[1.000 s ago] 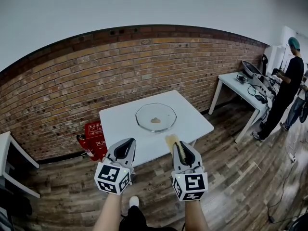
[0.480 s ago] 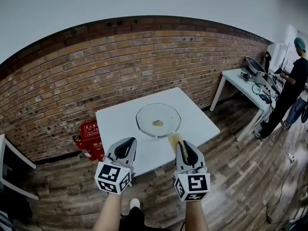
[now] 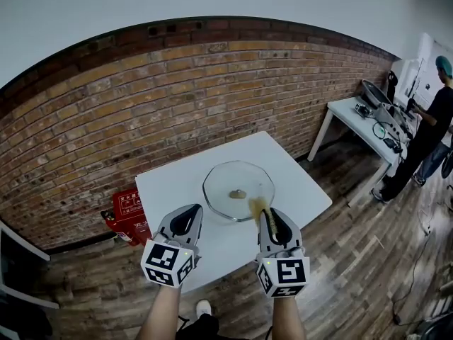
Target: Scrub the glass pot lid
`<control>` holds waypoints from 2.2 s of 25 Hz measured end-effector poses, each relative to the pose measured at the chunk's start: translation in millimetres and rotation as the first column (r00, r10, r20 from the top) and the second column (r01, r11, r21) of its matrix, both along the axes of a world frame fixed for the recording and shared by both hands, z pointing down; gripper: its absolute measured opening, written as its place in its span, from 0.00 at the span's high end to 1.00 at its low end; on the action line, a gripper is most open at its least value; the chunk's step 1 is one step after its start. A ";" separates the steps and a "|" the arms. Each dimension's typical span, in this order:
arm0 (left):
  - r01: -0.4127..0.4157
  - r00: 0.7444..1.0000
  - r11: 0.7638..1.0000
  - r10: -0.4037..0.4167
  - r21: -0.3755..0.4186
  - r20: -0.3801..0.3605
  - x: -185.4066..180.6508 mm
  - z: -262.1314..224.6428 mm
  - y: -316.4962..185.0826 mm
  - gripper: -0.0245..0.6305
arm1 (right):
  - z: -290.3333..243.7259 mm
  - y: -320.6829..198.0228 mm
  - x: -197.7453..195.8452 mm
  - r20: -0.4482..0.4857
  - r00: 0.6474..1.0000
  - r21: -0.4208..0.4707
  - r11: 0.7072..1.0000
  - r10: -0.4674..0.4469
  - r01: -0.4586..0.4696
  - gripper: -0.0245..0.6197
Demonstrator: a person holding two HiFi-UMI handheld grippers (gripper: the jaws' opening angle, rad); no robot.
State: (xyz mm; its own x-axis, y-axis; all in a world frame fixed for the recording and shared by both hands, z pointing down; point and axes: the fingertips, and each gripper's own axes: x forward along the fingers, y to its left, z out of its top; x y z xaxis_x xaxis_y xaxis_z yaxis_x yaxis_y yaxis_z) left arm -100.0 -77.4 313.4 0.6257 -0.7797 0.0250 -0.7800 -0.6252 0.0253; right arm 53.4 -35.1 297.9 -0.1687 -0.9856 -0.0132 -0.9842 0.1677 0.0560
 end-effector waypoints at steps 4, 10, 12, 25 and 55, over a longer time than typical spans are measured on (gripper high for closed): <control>-0.031 0.999 1.000 0.031 -0.003 -0.007 -6.8 -2.7 -36.0 0.95 | -1.1 -31.9 -9.9 -0.005 1.000 -0.009 1.000 0.029 -0.029 0.87; -0.051 0.999 0.998 0.051 -0.019 -0.015 -12.4 2.8 -68.8 0.95 | 0.0 -61.3 -13.5 -0.023 0.998 -0.021 0.998 0.051 -0.052 0.87; -0.049 0.999 0.998 0.048 -0.026 -0.017 -12.3 4.3 -74.7 0.95 | 0.5 -68.2 -11.8 -0.025 0.998 -0.029 0.998 0.050 -0.050 0.87; 0.043 0.999 0.999 -0.043 -0.032 0.007 7.7 2.0 -109.8 0.95 | -0.8 -118.7 18.8 -0.009 0.999 -0.036 0.999 -0.041 0.040 0.87; 0.097 0.995 0.989 -0.092 -0.109 0.049 40.4 43.2 -150.8 0.95 | 39.8 -171.1 51.5 0.008 0.994 -0.115 0.987 -0.110 0.110 0.87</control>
State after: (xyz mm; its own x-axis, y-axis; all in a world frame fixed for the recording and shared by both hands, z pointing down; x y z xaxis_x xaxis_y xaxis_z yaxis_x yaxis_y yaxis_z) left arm -59.6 -228.2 356.6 0.5455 -0.8263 0.1402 -0.8375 -0.5437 0.0548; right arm 104.9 -206.2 337.7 -0.2758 -0.9561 0.0992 -0.9596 0.2798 0.0288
